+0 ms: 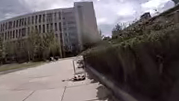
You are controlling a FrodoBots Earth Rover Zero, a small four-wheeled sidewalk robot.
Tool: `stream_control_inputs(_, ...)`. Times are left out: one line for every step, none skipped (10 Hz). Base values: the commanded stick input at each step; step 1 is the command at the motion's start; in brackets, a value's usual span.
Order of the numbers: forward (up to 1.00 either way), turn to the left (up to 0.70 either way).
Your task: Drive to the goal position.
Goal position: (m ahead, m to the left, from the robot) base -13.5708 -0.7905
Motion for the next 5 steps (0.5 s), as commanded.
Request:
stream_control_inputs(0.05,0.0)
stream_control_inputs(0.06,0.0)
stream_control_inputs(0.05,0.0)
stream_control_inputs(0.06,0.0)
stream_control_inputs(0.06,0.0)
